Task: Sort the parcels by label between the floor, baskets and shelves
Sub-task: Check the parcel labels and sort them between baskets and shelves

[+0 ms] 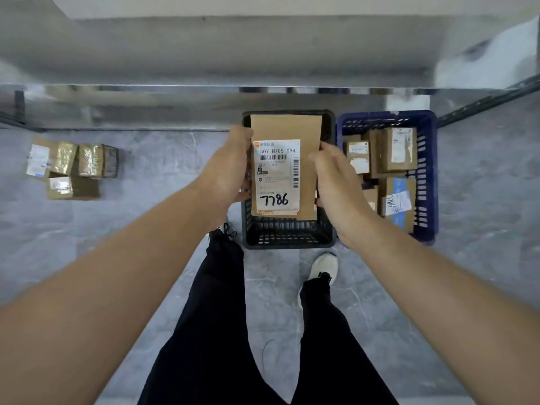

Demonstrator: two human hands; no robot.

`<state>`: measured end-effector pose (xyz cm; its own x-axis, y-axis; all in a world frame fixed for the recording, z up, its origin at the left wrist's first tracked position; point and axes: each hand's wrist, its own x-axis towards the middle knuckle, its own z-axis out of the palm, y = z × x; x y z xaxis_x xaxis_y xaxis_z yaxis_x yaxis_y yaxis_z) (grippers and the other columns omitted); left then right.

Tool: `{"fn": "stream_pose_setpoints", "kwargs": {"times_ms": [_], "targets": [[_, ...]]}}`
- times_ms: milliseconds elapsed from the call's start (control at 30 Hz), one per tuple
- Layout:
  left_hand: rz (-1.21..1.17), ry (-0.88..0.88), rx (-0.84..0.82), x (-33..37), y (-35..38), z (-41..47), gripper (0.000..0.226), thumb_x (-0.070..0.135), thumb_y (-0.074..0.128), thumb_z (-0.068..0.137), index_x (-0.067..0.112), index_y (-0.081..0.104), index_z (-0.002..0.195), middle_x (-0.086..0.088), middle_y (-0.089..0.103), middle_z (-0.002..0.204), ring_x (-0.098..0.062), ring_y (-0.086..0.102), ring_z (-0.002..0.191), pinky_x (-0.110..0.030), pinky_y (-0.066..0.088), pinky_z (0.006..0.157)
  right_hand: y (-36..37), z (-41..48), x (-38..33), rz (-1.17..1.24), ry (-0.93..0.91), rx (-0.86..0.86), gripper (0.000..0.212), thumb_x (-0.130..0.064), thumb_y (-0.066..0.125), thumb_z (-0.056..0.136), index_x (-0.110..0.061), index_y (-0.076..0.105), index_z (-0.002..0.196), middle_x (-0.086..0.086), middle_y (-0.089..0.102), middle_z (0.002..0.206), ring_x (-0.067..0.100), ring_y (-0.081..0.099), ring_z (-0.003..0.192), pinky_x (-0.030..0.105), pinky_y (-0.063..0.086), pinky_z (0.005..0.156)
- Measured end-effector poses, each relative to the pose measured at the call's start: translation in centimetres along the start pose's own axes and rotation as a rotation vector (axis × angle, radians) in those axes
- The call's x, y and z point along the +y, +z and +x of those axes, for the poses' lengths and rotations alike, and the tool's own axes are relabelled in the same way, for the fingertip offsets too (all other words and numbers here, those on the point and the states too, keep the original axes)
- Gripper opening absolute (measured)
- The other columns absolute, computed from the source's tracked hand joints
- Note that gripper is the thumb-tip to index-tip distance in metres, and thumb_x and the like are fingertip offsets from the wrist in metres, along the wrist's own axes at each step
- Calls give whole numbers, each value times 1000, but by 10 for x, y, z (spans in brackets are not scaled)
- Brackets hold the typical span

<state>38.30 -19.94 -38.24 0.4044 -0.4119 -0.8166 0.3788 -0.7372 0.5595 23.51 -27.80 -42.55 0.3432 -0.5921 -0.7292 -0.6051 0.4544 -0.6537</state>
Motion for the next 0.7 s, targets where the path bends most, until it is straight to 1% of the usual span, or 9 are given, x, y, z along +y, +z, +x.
{"fn": "stream_pose_setpoints", "kwargs": {"times_ms": [100,167,267,333,433,500,567,633,700], "targets": [[-9,-88,31,-31,9,30,47,47,29,105,20,61,83,7,70,65,-12,67,66,-27,49,61,9,22,28,-24,29,-8,59,-57,48,96,-37,55,151,-11,73,125,5,68,113,38,54,94],[-20,-135,37,-52,14,49,45,46,30,105,19,58,81,9,68,59,-10,67,59,-27,49,61,13,40,52,-25,65,-21,46,-48,49,105,-31,59,146,-13,75,113,-2,70,102,27,55,88],[-50,-205,44,-84,18,78,43,46,33,103,19,58,80,10,67,56,-13,66,66,-33,51,71,18,66,87,-43,121,-55,18,-35,46,113,-33,63,120,-14,73,99,-14,66,76,10,50,65],[-57,-241,41,-103,20,97,42,46,33,103,20,59,80,10,68,57,-16,66,70,-36,53,78,28,79,105,-51,140,-65,24,-47,47,108,-33,63,119,-11,73,104,-4,69,91,21,54,78],[-64,-288,50,-130,23,128,42,47,35,102,21,61,81,8,69,63,-19,66,76,-36,52,82,46,100,133,-61,180,-68,65,-65,44,87,-29,58,139,-2,69,125,17,67,115,41,54,100],[-39,-309,58,-147,26,149,43,49,34,102,21,61,83,8,68,60,-19,65,76,-35,52,77,54,113,152,-52,197,-74,63,-66,44,86,-28,57,134,1,67,127,20,67,116,43,55,101],[-6,-323,51,-160,30,167,43,50,33,102,20,61,88,10,66,52,-19,66,75,-33,51,71,60,126,171,-56,215,-90,50,-62,46,97,-26,56,130,-2,66,118,16,66,108,41,56,100],[11,-336,43,-171,33,184,44,51,34,100,18,62,92,8,68,55,-22,68,77,-34,52,74,65,139,188,-64,223,-88,39,-51,45,109,-22,55,133,-5,63,107,12,63,99,35,55,91],[24,-343,48,-182,37,201,45,52,34,99,18,64,95,6,70,64,-22,69,79,-35,53,79,72,152,202,-75,222,-70,45,-54,45,106,-21,54,135,-5,62,106,12,62,96,33,52,86]]}}
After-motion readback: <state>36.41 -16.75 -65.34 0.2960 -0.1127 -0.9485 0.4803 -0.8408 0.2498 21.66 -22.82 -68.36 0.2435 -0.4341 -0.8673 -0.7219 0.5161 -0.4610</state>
